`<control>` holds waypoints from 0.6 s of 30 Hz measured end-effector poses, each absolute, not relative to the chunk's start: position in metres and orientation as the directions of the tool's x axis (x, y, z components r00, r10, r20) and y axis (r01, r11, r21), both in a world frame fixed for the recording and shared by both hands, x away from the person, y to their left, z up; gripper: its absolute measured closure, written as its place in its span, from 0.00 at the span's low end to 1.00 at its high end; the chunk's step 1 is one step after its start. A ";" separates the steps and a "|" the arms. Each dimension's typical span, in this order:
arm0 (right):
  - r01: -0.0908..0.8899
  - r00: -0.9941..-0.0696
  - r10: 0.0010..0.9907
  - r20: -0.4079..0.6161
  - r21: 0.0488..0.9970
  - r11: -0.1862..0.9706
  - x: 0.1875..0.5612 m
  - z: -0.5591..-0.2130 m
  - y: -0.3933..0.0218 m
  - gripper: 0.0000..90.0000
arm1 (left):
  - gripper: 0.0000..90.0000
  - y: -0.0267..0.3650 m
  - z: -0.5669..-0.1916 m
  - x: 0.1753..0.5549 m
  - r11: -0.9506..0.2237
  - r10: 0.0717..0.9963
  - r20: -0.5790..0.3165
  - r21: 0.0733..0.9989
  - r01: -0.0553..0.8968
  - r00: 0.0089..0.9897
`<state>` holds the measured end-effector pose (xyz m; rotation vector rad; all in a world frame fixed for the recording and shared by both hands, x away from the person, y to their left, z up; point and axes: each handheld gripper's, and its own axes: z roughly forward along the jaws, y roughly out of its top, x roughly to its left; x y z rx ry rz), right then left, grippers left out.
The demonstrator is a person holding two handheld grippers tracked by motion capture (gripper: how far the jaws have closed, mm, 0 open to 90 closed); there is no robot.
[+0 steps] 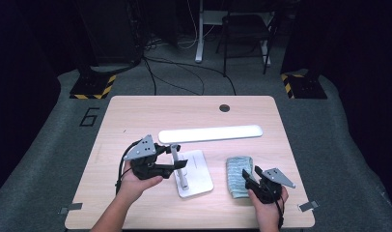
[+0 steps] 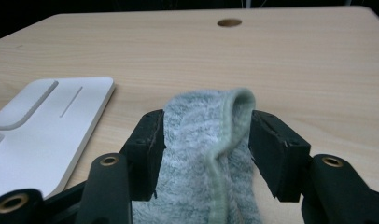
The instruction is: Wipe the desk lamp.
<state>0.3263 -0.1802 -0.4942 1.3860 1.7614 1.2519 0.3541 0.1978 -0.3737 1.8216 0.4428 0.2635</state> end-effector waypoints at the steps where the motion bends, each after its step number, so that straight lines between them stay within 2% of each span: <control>1: 0.408 -0.310 0.946 0.100 0.912 0.037 0.325 -0.493 -0.179 0.49 | 0.47 0.198 -0.374 0.353 -0.247 0.426 -0.042 0.956 0.161 0.904; 6: 0.361 -0.347 0.937 0.043 0.928 0.091 0.319 -0.487 -0.165 0.49 | 0.47 0.201 -0.374 0.349 -0.246 0.417 -0.044 0.956 0.159 0.908; 14: 0.352 -0.412 0.911 0.037 0.928 0.122 0.314 -0.484 -0.147 0.49 | 0.48 0.206 -0.376 0.337 -0.243 0.384 -0.047 0.958 0.151 0.922; 16: 0.350 -0.428 0.903 0.031 0.927 0.135 0.313 -0.484 -0.144 0.49 | 0.57 0.207 -0.376 0.335 -0.250 0.391 -0.042 0.957 0.150 0.919; 18: 0.351 -0.438 0.899 0.029 0.926 0.141 0.313 -0.484 -0.140 0.49 | 0.58 0.206 -0.376 0.333 -0.257 0.403 -0.023 0.957 0.137 0.915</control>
